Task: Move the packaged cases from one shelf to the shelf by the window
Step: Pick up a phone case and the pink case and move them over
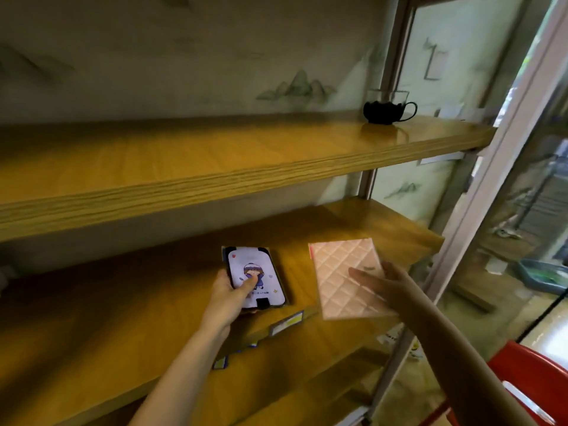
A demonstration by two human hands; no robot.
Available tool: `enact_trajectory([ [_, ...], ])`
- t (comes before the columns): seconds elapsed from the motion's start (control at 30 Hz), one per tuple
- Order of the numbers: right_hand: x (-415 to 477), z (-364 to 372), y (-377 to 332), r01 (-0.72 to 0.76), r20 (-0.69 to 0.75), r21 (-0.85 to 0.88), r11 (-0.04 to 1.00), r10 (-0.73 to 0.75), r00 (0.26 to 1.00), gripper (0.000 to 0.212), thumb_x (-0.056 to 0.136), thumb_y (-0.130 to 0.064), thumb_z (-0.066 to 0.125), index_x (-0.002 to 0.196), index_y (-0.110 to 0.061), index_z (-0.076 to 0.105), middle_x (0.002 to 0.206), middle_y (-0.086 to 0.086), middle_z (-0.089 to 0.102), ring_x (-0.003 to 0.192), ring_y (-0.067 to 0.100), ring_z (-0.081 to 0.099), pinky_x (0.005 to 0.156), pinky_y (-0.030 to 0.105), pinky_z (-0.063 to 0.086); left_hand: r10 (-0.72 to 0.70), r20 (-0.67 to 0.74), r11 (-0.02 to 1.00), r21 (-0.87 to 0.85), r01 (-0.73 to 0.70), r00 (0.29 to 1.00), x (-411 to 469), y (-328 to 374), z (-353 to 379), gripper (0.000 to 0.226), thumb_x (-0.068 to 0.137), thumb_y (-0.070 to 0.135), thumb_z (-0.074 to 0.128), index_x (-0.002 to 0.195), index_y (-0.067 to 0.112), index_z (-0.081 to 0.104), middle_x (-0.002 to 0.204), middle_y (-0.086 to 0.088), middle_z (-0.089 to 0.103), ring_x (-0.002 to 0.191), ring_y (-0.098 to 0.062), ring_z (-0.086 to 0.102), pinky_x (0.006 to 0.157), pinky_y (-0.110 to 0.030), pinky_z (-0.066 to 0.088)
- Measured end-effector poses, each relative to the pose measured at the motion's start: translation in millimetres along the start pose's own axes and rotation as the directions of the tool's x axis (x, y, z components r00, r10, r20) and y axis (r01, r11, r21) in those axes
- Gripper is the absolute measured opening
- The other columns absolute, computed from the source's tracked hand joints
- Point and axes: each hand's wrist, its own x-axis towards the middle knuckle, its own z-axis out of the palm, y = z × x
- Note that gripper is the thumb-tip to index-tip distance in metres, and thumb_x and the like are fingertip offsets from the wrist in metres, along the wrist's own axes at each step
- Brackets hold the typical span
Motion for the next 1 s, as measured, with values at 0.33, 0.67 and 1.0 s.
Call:
enact_trajectory([
  [0.33, 118, -51, 8, 0.004, 0.185, -0.118, 0.993, 0.018, 0.983, 0.046, 0.077, -0.033, 0.071, 0.114, -0.017, 0.049, 0.106, 0.005, 0.064, 0.091, 0.021, 0.066, 0.070, 0.031, 0.055, 0.137, -0.205, 0.898, 0.439, -0.034, 0.969, 34, -8, 58, 0.061, 0.082, 0.013, 0.063, 0.133, 0.005, 0.030, 0.131, -0.007, 0.048, 0.120, -0.028, 0.048, 0.092, -0.036, 0.042],
  [0.67, 203, -92, 17, 0.065, 0.180, -0.312, 0.948, -0.009, 0.984, 0.062, 0.071, -0.045, 0.073, 0.120, -0.014, 0.051, 0.116, 0.009, 0.062, 0.104, 0.027, 0.060, 0.092, 0.045, 0.050, 0.432, -0.341, 0.458, 0.880, 0.123, 0.835, 28, -19, 85, 0.045, 0.088, 0.031, 0.054, 0.126, 0.008, 0.046, 0.129, -0.012, 0.049, 0.121, -0.031, 0.039, 0.096, -0.039, 0.035],
  [1.0, 213, -106, 17, 0.399, 0.326, -0.863, 0.311, -0.261, 0.909, 0.066, 0.091, -0.056, 0.031, 0.139, -0.012, 0.033, 0.144, 0.011, 0.036, 0.132, 0.030, 0.033, 0.106, 0.040, 0.031, 0.505, -0.357, 0.411, 0.900, 0.145, 0.786, 10, -6, 107, 0.038, 0.090, 0.028, 0.051, 0.126, 0.014, 0.050, 0.130, -0.004, 0.052, 0.126, -0.024, 0.038, 0.098, -0.035, 0.035],
])
